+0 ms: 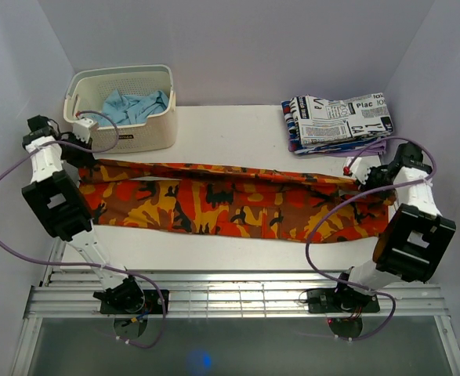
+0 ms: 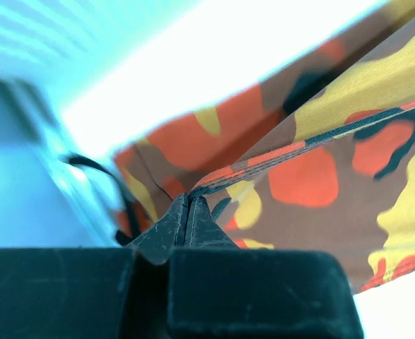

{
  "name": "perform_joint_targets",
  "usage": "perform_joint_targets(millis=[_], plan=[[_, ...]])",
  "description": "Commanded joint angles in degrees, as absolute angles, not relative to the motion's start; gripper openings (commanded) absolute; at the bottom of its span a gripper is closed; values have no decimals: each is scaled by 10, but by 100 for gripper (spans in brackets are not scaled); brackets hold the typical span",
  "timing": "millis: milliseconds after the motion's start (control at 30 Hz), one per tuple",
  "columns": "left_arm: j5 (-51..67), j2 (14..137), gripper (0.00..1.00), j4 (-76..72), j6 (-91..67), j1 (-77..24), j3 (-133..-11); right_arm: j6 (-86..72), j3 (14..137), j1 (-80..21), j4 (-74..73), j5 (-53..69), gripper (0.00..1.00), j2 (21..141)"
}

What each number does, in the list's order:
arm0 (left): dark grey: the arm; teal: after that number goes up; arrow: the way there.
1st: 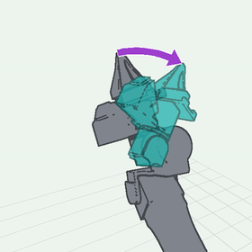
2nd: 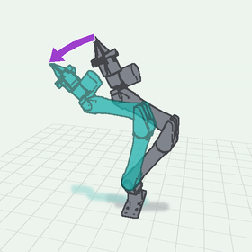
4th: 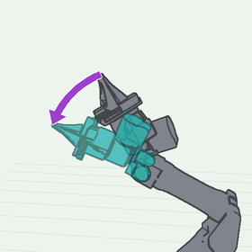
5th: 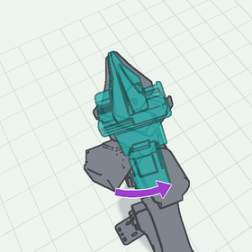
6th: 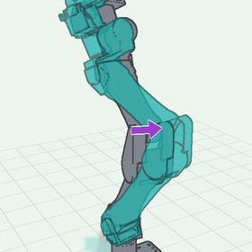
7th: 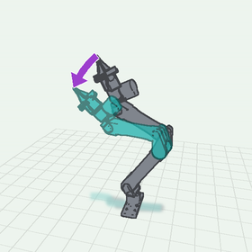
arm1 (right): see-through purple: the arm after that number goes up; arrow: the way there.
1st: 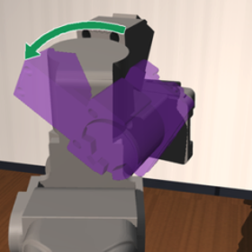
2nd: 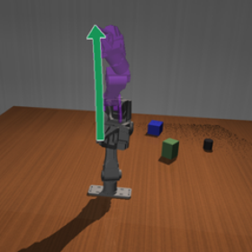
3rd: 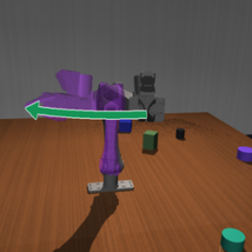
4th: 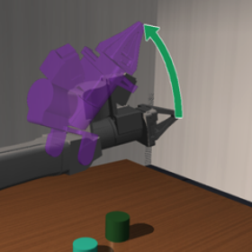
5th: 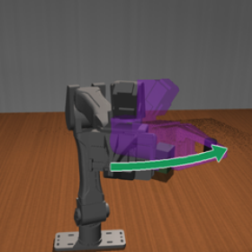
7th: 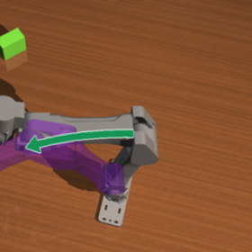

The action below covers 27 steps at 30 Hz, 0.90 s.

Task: Fold and stack the trousers
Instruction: Fold the trousers

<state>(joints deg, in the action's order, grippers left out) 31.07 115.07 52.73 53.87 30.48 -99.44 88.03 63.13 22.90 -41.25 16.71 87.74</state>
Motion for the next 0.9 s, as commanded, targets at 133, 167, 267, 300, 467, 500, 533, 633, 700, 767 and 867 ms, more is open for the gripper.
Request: perform_joint_targets(millis=[133,167,267,300,467,500,533,633,700,767,867], plan=[[318,1062,0,478,652,443,-953,985,500,303,-362,125,8,734],[319,1037,0,471,666,463,-922,998,469,308,-342,120,8,722],[297,1010,0,436,735,489,-782,1054,352,315,-268,97,8,694],[285,998,0,422,767,492,-745,1063,310,315,-235,94,8,688],[222,1005,0,287,792,502,-563,1075,261,311,-165,70,8,721],[212,1013,0,274,782,502,-558,1069,262,310,-158,64,8,731],[207,1039,0,267,760,501,-563,1061,278,309,-156,60,8,751],[194,1075,0,272,721,500,-610,1021,318,308,-177,55,8,785],[212,1078,0,285,697,499,-650,993,365,308,-220,70,8,793],[235,1072,0,299,670,500,-682,984,402,307,-247,89,8,789],[272,1068,0,347,652,501,-764,984,432,307,-273,102,8,773]])
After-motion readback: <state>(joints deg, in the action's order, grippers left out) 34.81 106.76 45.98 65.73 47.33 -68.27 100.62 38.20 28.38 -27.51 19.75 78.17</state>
